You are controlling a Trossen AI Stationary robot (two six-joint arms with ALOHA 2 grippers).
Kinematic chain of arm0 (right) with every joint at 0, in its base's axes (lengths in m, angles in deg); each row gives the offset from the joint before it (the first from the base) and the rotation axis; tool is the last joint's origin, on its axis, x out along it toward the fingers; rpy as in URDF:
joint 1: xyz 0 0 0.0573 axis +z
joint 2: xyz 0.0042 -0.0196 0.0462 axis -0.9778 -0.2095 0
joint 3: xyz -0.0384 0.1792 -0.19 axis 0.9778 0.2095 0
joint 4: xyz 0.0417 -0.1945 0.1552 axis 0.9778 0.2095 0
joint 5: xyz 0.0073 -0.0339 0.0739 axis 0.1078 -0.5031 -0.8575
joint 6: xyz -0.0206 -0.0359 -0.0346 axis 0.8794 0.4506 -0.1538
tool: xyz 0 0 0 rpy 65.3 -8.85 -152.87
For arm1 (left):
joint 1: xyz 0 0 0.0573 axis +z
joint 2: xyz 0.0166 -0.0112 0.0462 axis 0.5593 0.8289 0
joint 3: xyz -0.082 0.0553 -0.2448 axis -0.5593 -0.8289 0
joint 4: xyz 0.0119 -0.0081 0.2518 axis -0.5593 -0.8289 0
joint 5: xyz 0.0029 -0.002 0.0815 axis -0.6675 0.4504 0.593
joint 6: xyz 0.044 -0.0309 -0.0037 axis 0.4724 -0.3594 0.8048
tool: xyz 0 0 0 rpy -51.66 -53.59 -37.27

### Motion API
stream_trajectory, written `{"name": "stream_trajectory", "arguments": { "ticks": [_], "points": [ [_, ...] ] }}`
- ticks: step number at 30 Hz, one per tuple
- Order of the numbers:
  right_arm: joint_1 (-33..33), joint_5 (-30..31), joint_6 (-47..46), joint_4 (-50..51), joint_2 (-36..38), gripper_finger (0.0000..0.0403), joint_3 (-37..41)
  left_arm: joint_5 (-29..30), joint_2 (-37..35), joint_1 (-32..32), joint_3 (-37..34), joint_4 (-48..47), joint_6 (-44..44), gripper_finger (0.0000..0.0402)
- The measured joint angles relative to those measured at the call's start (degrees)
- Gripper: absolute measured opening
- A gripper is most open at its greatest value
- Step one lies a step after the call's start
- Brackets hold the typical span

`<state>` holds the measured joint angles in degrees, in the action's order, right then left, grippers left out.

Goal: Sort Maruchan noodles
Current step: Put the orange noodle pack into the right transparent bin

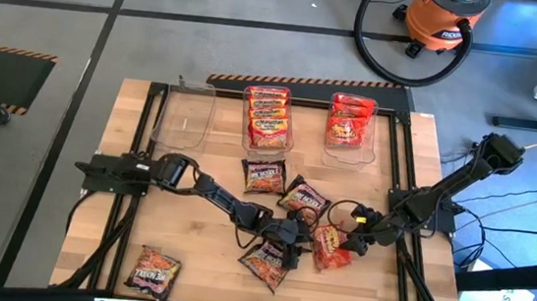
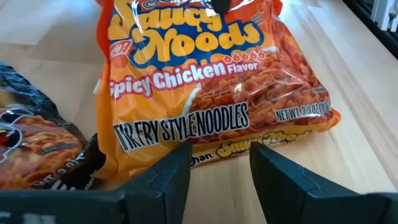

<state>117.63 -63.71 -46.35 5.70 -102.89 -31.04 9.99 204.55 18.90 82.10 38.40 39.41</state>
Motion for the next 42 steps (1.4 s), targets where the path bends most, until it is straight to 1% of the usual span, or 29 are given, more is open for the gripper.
{"name": "stream_trajectory", "arguments": {
  "ticks": [3, 6, 7, 9, 14, 18, 20, 25, 31, 35, 38, 42],
  "points": [
    [-0.04, -1.62, -0.17, -1.19, -1.11, 0.0319, -0.02, 0.02, 0.00, 0.08, 0.00, -0.04, -0.03, 0.0158],
    [-0.05, -5.71, -0.23, -2.58, -0.91, 0.0319, 0.00, -0.01, 0.00, 0.22, 0.00, -0.05, -0.02, 0.0158],
    [-0.02, -6.09, -0.25, -2.77, -0.83, 0.0319, 0.02, 0.00, 0.00, 0.22, 0.00, -0.04, -0.02, 0.0158],
    [0.02, -4.73, -0.38, -2.75, -0.77, 0.0319, 0.02, 0.01, 0.00, 0.30, -0.02, 0.00, 0.00, 0.0158],
    [0.05, 2.05, -0.40, -3.85, -1.34, 0.0319, 0.13, -0.04, 0.02, 0.77, -0.07, 0.12, -0.02, 0.0158],
    [0.04, 6.43, 1.19, -9.15, -3.02, 0.0319, 0.17, 0.00, 0.02, 0.74, -0.08, 0.53, 0.27, 0.0158],
    [0.00, 7.70, 1.56, -11.58, -4.33, 0.0319, 0.17, -0.02, 0.02, 0.74, -0.11, 0.93, 0.29, 0.0158],
    [0.00, 8.56, 1.26, -14.54, -8.05, 0.0319, 0.17, 0.00, 0.13, 0.85, -0.12, 1.87, 0.28, 0.0158],
    [0.00, 8.29, 2.72, -22.74, -11.93, 0.0319, 0.17, 0.02, 0.17, 1.28, -0.15, 2.39, 1.77, 0.0158],
    [0.00, 7.82, 3.05, -24.94, -13.32, 0.0319, 0.15, 0.08, 0.17, 1.98, -0.15, 2.74, 1.51, 0.0158],
    [0.00, 8.06, 3.08, -24.89, -13.57, 0.0305, 0.15, 0.26, 0.17, 2.14, -0.15, 2.87, 1.49, 0.0158],
    [0.00, 8.08, 4.27, -24.81, -13.55, 0.0253, 0.13, 0.35, 0.16, 2.14, -0.15, 2.95, 1.51, 0.0158]
  ]
}}
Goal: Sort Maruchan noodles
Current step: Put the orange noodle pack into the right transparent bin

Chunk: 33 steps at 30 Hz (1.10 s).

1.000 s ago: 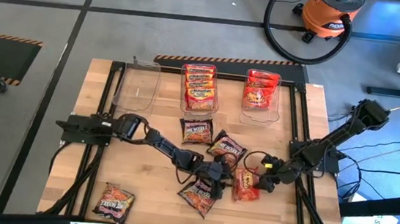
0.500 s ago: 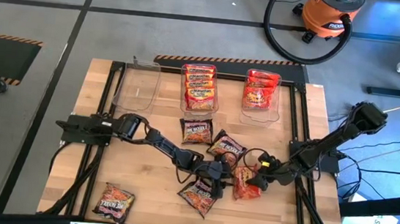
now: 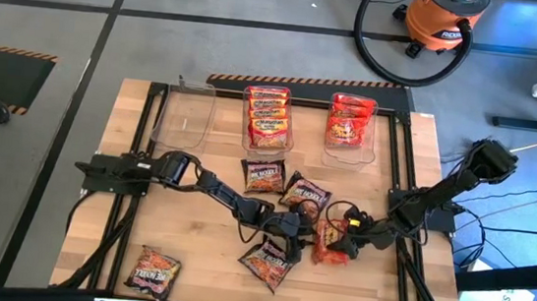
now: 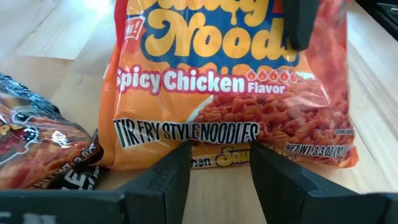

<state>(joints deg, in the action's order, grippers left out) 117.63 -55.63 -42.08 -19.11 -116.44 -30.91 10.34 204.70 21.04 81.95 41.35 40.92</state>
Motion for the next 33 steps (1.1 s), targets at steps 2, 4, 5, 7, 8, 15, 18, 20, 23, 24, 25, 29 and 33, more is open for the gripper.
{"name": "stream_trajectory", "arguments": {
  "ticks": [2, 4, 5, 7, 8, 15, 18, 20, 23, 24, 25, 29, 33],
  "points": [
    [0.00, 0.03, 0.03, -0.05, 0.02, 0.0222, -0.02, 0.02, 0.00, -0.03, 0.00, 0.12, 0.00, 0.0158],
    [0.00, 0.00, 0.71, -0.12, 0.04, 0.0189, -0.02, 0.50, 0.00, -0.29, 0.00, 0.32, 0.04, 0.0158],
    [0.02, 0.16, 1.33, -0.15, 0.07, 0.0175, -0.06, 1.18, 0.00, -0.49, 0.00, 0.49, 0.26, 0.0158],
    [0.02, 0.11, 2.53, -0.27, 0.10, 0.0150, -0.09, 2.58, -0.04, -0.98, 0.02, 0.48, 1.57, 0.0158],
    [0.02, -0.11, 3.29, -0.38, 0.12, 0.0141, -0.12, 2.83, -0.03, -1.17, 0.01, 0.47, 2.28, 0.0158],
    [0.00, -2.21, 9.25, -0.22, 0.17, 0.0124, -0.69, 2.76, -3.51, -1.88, 0.02, -5.47, 4.58, 0.0158],
    [0.00, -2.61, 13.77, 1.28, 0.50, 0.0124, -2.04, 2.62, -5.74, -2.06, 0.00, -8.73, 5.19, 0.0158],
    [-0.02, -2.75, 16.74, 3.76, 1.17, 0.0120, -3.57, 2.23, -7.23, -2.05, 0.00, -11.71, 6.41, 0.0158],
    [-0.04, -2.76, 19.21, 10.38, 2.78, 0.0115, -6.52, 2.25, -10.54, -1.92, 0.03, -18.56, 7.60, 0.0158],
    [-0.04, -2.46, 19.76, 13.59, 3.47, 0.0115, -7.89, 2.28, -11.41, -1.92, 0.08, -20.44, 8.05, 0.0158],
    [-0.03, -2.05, 20.52, 16.62, 4.21, 0.0115, -9.15, 2.24, -12.31, -1.92, 0.13, -22.33, 8.24, 0.0158],
    [-0.04, 0.42, 24.47, 29.98, 6.40, 0.0114, -15.06, 1.23, -16.27, -1.90, 0.05, -29.54, 9.76, 0.0158],
    [-1.34, 3.51, 28.67, 44.98, 8.21, 0.0113, -22.88, -2.05, -20.96, -1.76, -4.59, -29.14, 13.70, 0.0158]
  ]
}}
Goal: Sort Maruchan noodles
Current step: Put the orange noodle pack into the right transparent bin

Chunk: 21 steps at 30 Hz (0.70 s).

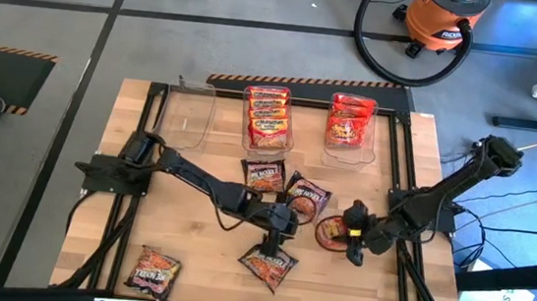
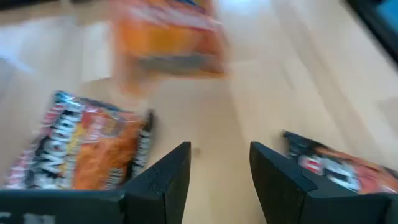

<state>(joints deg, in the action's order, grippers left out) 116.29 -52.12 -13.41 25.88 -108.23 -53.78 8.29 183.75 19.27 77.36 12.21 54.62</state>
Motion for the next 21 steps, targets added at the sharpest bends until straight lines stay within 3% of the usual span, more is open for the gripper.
{"name": "stream_trajectory", "arguments": {
  "ticks": [4, 9, 21],
  "points": [
    [-2.75, 0.99, 3.88, 14.83, 0.57, 0.0113, -8.61, -6.41, -4.77, 1.14, -7.38, 4.52, -1.69, 0.0158],
    [-10.22, 2.02, 12.84, 28.62, 0.62, 0.0113, -17.46, -7.40, -11.27, 1.87, -16.24, 9.28, -3.64, 0.0158],
    [-39.78, -2.88, 46.58, 33.86, -0.58, 0.0113, -33.97, -6.57, -27.10, 4.42, -34.86, 21.46, -2.78, 0.0158]
  ]
}}
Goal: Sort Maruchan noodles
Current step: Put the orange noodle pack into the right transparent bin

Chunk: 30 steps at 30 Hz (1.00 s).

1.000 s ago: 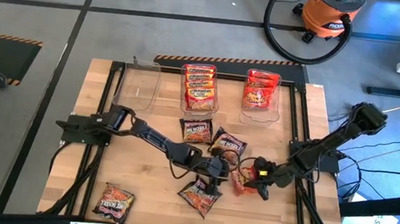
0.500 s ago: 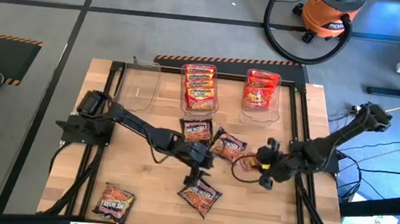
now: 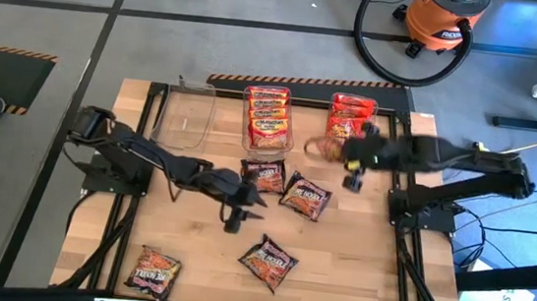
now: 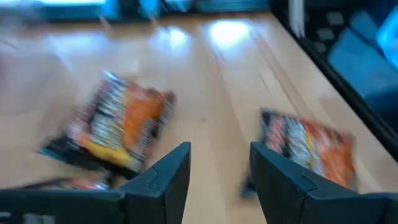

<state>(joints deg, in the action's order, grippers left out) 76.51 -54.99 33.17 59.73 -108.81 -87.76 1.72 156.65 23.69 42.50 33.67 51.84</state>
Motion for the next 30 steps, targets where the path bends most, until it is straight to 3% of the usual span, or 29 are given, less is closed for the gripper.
{"name": "stream_trajectory", "arguments": {
  "ticks": [8, 15, 22, 30],
  "points": [
    [-19.60, -3.11, 14.85, 9.53, -8.88, 0.0113, -15.47, 0.18, -7.94, 5.76, -8.47, 5.94, 0.05, 0.0158],
    [-31.07, -5.86, 20.66, 23.99, -19.75, 0.0113, -25.73, 0.18, -8.60, 7.86, -8.84, 5.96, 1.22, 0.0158],
    [-36.67, -9.90, 28.54, 26.12, -25.95, 0.0113, -20.55, 0.13, -8.60, 7.82, -8.84, 6.11, 1.58, 0.0158],
    [-36.82, -11.83, 33.04, 20.03, -26.73, 0.0113, -8.31, 0.72, -8.58, 7.68, -8.84, 6.56, 1.65, 0.0158]
  ]
}}
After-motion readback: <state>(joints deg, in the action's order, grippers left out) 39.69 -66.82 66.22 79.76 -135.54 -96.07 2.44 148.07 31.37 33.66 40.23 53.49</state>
